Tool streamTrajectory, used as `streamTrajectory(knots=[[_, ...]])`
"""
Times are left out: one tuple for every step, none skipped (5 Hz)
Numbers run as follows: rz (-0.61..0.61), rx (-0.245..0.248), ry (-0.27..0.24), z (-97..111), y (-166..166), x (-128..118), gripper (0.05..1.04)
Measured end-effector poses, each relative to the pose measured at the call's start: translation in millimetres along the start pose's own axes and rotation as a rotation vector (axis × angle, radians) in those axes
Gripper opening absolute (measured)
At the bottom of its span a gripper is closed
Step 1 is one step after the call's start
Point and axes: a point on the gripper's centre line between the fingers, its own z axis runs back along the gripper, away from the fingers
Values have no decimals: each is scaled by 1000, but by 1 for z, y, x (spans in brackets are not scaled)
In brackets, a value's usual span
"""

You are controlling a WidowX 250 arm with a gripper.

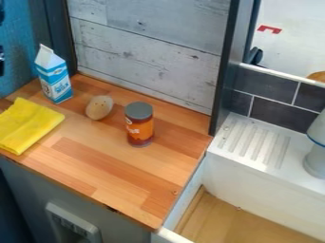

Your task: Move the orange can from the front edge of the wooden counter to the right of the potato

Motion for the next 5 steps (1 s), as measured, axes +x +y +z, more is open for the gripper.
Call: streamTrajectory(knots=[[3,-2,4,0,2,-2,1001],[3,-3,5,-1,2,-2,1001],[4,-3,5,-1,2,-3,1001],[3,-3,5,-1,2,-2,1001],[4,-3,5,-1,2,-3,1001]])
